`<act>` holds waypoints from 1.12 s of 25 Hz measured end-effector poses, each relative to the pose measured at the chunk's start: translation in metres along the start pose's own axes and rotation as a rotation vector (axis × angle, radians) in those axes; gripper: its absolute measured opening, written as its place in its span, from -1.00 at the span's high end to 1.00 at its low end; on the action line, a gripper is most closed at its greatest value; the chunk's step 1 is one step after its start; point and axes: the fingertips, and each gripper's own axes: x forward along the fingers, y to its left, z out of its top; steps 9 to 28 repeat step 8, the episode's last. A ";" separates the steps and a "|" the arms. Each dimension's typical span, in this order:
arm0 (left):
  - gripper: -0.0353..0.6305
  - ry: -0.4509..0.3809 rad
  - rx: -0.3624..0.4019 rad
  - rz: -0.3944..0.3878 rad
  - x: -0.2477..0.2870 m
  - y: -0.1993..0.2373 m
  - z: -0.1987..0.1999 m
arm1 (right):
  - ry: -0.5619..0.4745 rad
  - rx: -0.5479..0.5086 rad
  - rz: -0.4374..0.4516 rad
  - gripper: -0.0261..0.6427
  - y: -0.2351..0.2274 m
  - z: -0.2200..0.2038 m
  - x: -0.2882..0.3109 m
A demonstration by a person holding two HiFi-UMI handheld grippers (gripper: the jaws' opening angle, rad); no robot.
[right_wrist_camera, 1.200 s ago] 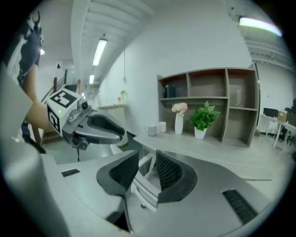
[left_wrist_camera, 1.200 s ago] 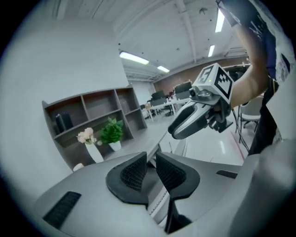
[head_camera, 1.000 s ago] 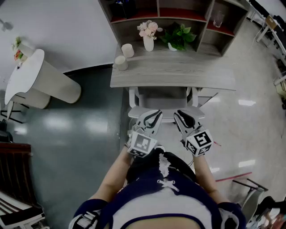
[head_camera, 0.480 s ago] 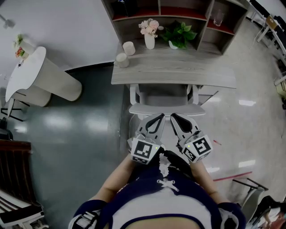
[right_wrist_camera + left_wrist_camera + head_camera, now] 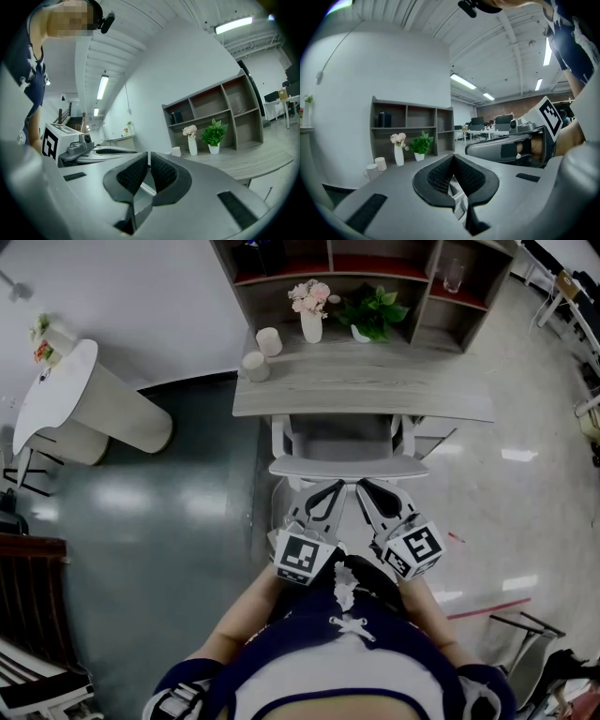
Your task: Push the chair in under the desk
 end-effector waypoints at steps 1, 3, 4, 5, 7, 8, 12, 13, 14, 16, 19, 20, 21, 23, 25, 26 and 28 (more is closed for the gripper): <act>0.87 0.002 0.003 -0.004 0.000 -0.001 0.000 | 0.001 0.001 0.000 0.85 0.000 -0.001 -0.001; 0.87 0.006 0.009 -0.010 -0.001 -0.004 0.000 | 0.005 0.003 -0.003 0.85 0.001 -0.001 -0.003; 0.87 0.007 0.011 -0.012 -0.001 -0.005 0.000 | 0.007 0.005 -0.004 0.85 0.001 -0.001 -0.003; 0.87 0.009 0.013 -0.013 -0.001 -0.006 0.000 | 0.008 0.007 -0.004 0.85 0.000 -0.001 -0.004; 0.87 0.009 0.013 -0.015 0.000 -0.007 0.000 | 0.008 0.012 -0.003 0.85 -0.001 -0.002 -0.005; 0.87 0.009 0.013 -0.016 0.000 -0.008 0.000 | 0.008 0.014 -0.002 0.85 -0.001 -0.002 -0.006; 0.87 0.009 0.013 -0.016 0.000 -0.008 0.000 | 0.008 0.014 -0.002 0.85 -0.001 -0.002 -0.006; 0.87 0.009 0.013 -0.016 0.000 -0.008 0.000 | 0.008 0.014 -0.002 0.85 -0.001 -0.002 -0.006; 0.87 0.009 0.013 -0.016 0.000 -0.008 0.000 | 0.008 0.014 -0.002 0.85 -0.001 -0.002 -0.006; 0.87 0.009 0.013 -0.016 0.000 -0.008 0.000 | 0.008 0.014 -0.002 0.85 -0.001 -0.002 -0.006; 0.87 0.009 0.013 -0.016 0.000 -0.008 0.000 | 0.008 0.014 -0.002 0.85 -0.001 -0.002 -0.006; 0.87 0.009 0.013 -0.016 0.000 -0.008 0.000 | 0.008 0.014 -0.002 0.85 -0.001 -0.002 -0.006; 0.87 0.009 0.013 -0.016 0.000 -0.008 0.000 | 0.008 0.014 -0.002 0.85 -0.001 -0.002 -0.006; 0.87 0.009 0.013 -0.016 0.000 -0.008 0.000 | 0.008 0.014 -0.002 0.85 -0.001 -0.002 -0.006; 0.87 0.009 0.013 -0.016 0.000 -0.008 0.000 | 0.008 0.014 -0.002 0.85 -0.001 -0.002 -0.006; 0.87 0.009 0.013 -0.016 0.000 -0.008 0.000 | 0.008 0.014 -0.002 0.85 -0.001 -0.002 -0.006; 0.87 0.009 0.013 -0.016 0.000 -0.008 0.000 | 0.008 0.014 -0.002 0.85 -0.001 -0.002 -0.006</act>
